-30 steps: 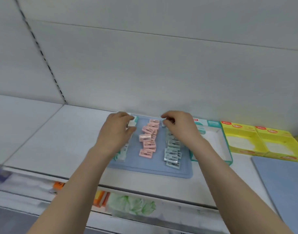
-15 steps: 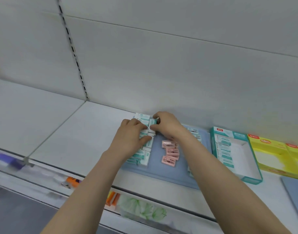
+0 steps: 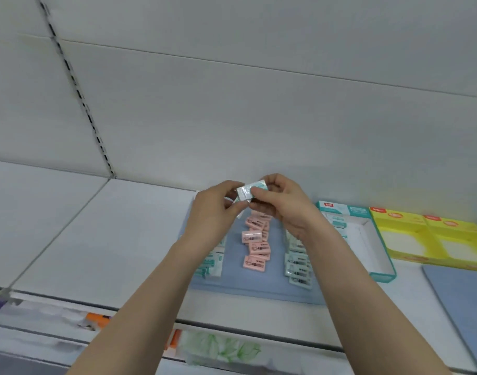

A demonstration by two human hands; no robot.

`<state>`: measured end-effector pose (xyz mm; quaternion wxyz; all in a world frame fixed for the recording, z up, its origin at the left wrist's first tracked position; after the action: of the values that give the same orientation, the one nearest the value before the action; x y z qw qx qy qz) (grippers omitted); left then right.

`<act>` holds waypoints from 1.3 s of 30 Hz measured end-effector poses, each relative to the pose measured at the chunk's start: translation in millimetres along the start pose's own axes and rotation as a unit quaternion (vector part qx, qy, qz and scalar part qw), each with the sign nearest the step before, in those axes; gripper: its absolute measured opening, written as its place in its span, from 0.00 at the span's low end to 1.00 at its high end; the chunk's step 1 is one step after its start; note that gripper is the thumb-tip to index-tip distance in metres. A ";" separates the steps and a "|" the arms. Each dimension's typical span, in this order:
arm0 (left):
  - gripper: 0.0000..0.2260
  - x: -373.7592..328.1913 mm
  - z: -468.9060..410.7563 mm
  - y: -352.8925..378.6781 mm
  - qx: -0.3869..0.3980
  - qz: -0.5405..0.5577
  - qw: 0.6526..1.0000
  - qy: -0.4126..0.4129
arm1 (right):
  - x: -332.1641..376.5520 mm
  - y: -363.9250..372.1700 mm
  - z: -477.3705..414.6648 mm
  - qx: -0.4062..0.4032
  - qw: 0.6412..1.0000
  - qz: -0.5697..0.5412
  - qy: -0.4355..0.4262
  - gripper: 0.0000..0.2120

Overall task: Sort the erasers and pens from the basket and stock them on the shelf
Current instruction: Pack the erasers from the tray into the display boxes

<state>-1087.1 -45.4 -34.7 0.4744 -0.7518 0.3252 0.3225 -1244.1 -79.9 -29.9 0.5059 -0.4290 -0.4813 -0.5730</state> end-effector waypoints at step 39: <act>0.17 -86.0 22.2 159.9 0.173 -0.082 0.973 0.132 | 1.9 -208.3 38.3 -0.260 0.877 0.373 -0.152 0.06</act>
<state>-1268.0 -63.3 -54.5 0.5749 -0.7184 0.3731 0.1189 -1450.9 -37.2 -46.0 0.4729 -0.7748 -0.1900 -0.3740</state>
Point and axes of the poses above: each hand's wrist, its own z-axis away from the middle knuckle, its own y-axis out of the palm, x = y × z, the point moved 2 cm from there along -z, towards the middle knuckle, and after that the axes turned 11 degrees about -x, right-handed, at the moved point
